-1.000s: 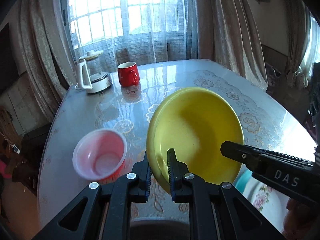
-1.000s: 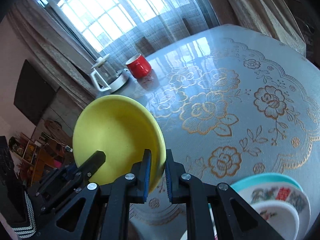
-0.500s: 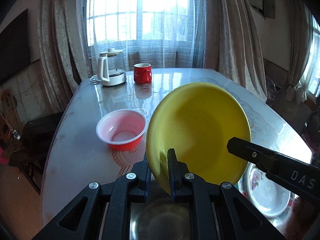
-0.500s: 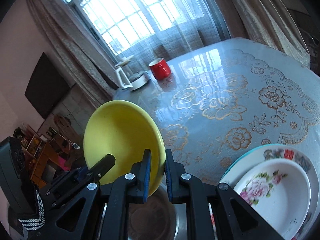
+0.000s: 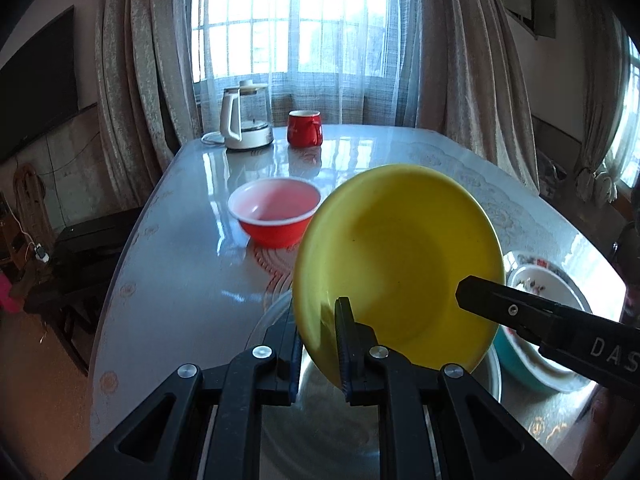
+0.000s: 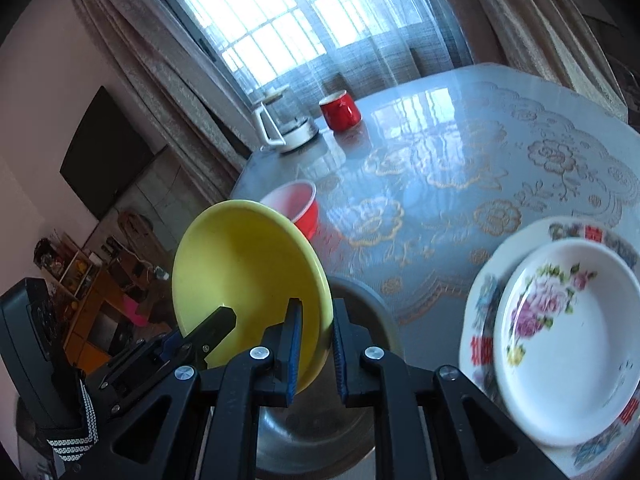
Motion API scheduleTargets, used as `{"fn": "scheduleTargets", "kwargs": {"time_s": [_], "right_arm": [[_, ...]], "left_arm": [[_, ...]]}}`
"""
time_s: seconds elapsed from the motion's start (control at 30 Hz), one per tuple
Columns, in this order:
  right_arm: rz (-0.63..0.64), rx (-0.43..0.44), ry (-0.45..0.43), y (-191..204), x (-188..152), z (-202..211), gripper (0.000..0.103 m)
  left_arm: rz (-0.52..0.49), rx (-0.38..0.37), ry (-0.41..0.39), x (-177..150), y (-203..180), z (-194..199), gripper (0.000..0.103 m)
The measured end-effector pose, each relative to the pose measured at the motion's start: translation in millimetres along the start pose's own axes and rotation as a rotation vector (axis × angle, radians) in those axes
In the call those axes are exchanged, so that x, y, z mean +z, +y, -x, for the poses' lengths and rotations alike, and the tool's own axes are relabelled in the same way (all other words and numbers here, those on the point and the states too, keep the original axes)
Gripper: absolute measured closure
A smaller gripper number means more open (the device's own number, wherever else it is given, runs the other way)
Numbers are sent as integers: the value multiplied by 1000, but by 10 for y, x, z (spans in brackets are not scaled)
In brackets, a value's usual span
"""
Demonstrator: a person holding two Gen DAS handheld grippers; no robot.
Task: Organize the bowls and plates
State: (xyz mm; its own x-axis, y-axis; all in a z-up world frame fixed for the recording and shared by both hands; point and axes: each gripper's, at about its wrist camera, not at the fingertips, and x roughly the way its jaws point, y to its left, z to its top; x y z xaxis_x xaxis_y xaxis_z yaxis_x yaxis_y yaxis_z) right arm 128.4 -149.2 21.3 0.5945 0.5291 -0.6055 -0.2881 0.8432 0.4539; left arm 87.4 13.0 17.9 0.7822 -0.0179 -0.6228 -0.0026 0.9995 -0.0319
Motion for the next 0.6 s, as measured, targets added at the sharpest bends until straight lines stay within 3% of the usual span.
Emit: {"fn": "scheduleTargets", "kwargs": {"time_s": [0.6], "right_arm": [[-42,-36,141,-50,-307,-156,87]], "left_arm": [[-42,31,90,-316,-9,-117,88]]}}
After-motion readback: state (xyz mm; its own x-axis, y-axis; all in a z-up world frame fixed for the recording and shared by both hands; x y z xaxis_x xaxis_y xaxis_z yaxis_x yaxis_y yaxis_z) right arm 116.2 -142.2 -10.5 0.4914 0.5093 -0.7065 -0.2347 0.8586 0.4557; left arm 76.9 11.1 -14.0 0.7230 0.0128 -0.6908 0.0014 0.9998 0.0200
